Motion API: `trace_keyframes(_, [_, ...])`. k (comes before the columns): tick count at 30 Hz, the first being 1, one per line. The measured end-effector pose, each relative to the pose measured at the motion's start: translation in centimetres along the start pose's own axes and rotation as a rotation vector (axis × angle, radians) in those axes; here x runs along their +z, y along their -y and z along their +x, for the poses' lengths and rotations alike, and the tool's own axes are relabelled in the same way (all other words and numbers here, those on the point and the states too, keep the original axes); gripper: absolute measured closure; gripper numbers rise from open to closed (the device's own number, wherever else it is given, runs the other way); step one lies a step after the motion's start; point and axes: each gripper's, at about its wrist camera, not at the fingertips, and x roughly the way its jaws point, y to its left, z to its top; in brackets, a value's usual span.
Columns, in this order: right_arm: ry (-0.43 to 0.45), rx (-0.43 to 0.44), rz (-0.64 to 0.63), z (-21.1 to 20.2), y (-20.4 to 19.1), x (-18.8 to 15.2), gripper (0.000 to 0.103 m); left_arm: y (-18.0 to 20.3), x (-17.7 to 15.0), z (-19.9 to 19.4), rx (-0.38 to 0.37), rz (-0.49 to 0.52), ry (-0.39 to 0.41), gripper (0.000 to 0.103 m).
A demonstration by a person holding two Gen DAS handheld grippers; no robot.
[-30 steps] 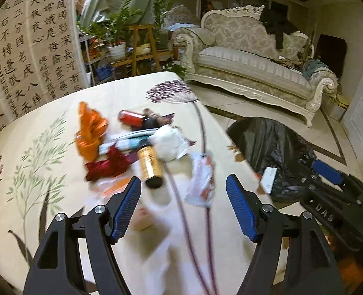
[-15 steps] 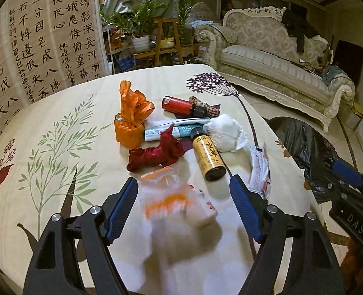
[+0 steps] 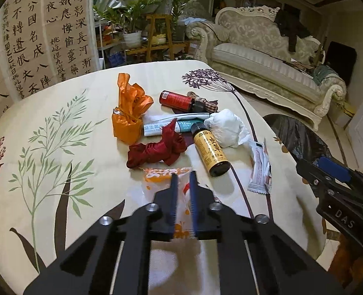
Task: Collect trash
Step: 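Grasp the clear orange-printed snack bag with the left tool while the right tool grasps the white bottle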
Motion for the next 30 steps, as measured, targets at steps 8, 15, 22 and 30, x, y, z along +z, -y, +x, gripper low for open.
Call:
trace_keyframes(8, [-0.003, 0.009, -0.011, 0.1, -0.6, 0.0, 0.046, -1.2, -0.1, -0.9, -0.013, -0.024, 0.019, 0.102])
trace_keyframes(15, [-0.004, 0.017, -0.021, 0.2, -1.2, -0.1, 0.046, -2.0, -0.4, -1.9, -0.016, -0.022, 0.025, 0.102])
trace_keyframes(22, [-0.006, 0.018, -0.019, 0.2, -1.3, 0.0, 0.046, -2.2, -0.5, -1.7, -0.013, -0.053, 0.025, 0.061])
trace_keyframes(30, [-0.015, 0.018, -0.010, 0.5, -0.9, -0.3, 0.046, -2.6, -1.3, -0.6, 0.031, -0.054, -0.025, 0.059])
